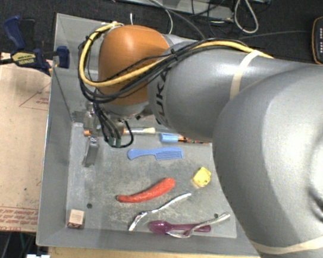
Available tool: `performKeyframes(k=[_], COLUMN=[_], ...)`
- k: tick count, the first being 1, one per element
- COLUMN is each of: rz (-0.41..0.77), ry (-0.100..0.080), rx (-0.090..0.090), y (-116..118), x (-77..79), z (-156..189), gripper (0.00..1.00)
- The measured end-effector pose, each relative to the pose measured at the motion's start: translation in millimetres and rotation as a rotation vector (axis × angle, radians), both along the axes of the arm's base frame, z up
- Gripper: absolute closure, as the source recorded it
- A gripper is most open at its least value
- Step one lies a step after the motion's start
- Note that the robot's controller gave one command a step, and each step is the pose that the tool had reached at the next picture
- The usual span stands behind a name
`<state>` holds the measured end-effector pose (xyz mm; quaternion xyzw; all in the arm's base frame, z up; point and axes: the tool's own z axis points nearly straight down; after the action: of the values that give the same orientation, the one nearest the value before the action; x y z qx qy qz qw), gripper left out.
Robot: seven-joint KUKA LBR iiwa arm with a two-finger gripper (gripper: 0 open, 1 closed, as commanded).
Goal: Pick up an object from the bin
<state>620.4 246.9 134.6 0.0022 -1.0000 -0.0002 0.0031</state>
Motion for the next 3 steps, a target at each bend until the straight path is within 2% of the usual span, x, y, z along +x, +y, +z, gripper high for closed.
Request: performKeyframes(k=[1,2,3], rz=[-0.004,0.088,-0.077], ry=[-0.008,-0.007,-0.016], rx=[0.001,0.000,0.010], y=[-1,-134,-49], x=[2.6,26.7,25.1], z=[5,-64,7], gripper=[0.00,0.00,0.00])
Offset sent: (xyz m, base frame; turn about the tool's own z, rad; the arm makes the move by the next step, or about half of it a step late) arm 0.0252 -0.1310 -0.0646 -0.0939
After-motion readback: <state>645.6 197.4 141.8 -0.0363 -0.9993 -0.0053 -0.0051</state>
